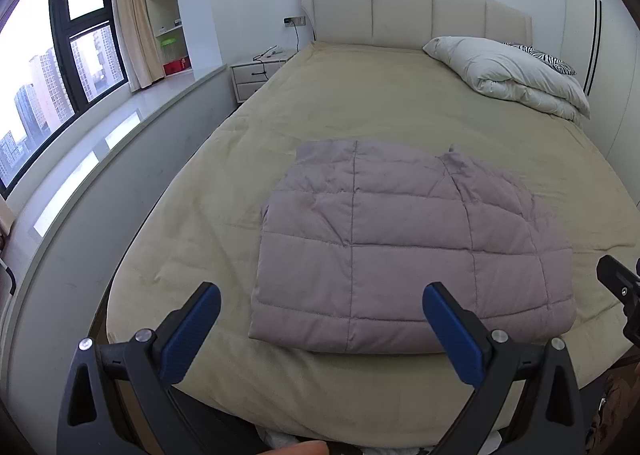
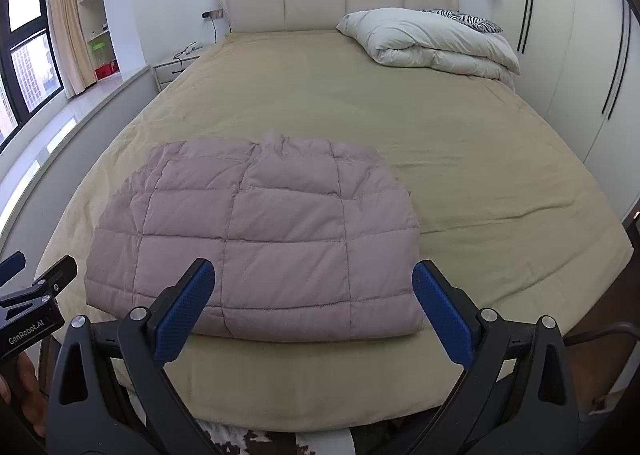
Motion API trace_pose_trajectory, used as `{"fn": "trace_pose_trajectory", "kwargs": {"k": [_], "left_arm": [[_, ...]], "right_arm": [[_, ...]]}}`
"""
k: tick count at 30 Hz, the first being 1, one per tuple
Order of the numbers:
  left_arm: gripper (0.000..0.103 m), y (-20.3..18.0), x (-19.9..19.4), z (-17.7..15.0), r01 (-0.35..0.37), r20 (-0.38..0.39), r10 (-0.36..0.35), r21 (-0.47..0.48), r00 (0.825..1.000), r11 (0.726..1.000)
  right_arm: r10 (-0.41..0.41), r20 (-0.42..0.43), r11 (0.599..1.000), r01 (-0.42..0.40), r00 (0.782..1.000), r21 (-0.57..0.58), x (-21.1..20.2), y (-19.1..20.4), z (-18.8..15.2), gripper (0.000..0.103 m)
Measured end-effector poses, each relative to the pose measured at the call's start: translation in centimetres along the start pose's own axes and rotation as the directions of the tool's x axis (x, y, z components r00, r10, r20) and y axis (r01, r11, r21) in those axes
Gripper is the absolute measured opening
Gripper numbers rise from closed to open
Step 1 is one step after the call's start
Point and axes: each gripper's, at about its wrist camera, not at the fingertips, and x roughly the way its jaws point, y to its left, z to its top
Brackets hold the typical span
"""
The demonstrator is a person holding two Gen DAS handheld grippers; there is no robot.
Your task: Fold large clothes
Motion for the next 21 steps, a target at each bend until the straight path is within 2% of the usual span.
{"fn": "trace_pose_trajectory", "kwargs": {"k": [21], "left_arm": [[0.103, -0.2, 0.7, -0.6, 0.006, -0.020, -0.006, 0.009, 1.000, 1.000]], "right_arm": [[0.010, -0.020, 1.000, -0.011, 1.000, -0.018, 1.4, 0.6, 0.3, 0.101]]}}
